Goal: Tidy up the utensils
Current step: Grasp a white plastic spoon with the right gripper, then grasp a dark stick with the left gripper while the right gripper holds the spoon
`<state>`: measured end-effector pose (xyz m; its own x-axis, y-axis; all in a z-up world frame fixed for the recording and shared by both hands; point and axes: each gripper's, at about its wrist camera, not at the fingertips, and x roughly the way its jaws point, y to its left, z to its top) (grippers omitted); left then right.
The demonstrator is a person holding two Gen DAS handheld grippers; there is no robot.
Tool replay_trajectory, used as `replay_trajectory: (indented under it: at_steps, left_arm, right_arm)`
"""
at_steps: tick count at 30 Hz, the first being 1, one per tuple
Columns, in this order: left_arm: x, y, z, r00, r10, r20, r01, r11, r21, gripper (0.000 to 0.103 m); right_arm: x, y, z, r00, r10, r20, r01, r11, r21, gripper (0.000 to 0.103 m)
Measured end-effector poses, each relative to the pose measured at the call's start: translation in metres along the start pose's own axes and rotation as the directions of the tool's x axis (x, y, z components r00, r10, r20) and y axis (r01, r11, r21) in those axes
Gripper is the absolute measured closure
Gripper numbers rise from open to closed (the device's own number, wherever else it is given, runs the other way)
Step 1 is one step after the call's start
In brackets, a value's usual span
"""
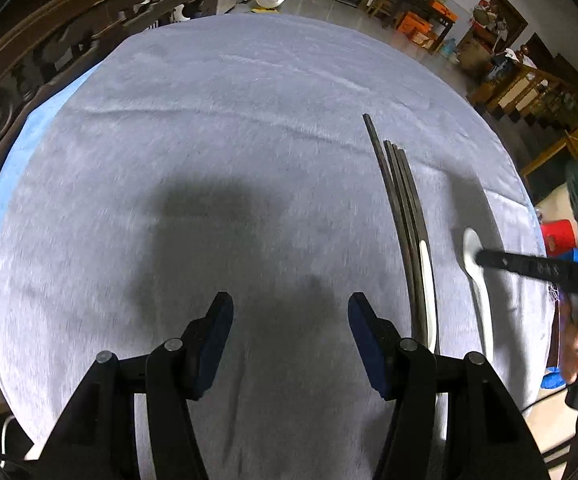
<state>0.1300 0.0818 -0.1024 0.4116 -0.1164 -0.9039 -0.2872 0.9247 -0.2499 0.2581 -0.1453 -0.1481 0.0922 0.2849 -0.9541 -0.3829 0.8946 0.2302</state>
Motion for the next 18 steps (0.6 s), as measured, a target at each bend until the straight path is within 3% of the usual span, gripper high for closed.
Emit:
replay_trajectory:
  at_steps: [7, 12, 16, 18]
  left_arm:
    - [0.02, -0.017, 0.032, 0.996, -0.035, -0.076, 0.035, 0.999, 0.002, 0.042]
    - [0.042, -0.039, 0.066, 0.984, -0.051, -0.173, 0.043, 0.998, -0.045, 0.043]
    - [0.062, -0.057, 0.094, 0.971, -0.001, -0.237, -0.011, 0.999, -0.05, 0.044]
    - [0.072, -0.065, 0.106, 0.966, 0.028, -0.259, -0.04, 0.998, -0.042, 0.055]
  right_arm:
    - [-0.008, -0.035, -0.02, 1.0, -0.013, 0.003, 0.013, 0.999, 0.037, 0.099]
    - [-0.006, -0.045, -0.036, 1.0, 0.022, 0.006, -0.022, 0.998, 0.067, 0.099]
    - [-0.005, -0.056, -0.044, 0.998, 0.058, 0.015, -0.06, 0.993, 0.097, 0.099]
    - [-0.005, -0.064, -0.046, 0.997, 0.072, 0.019, -0.073, 0.992, 0.107, 0.099]
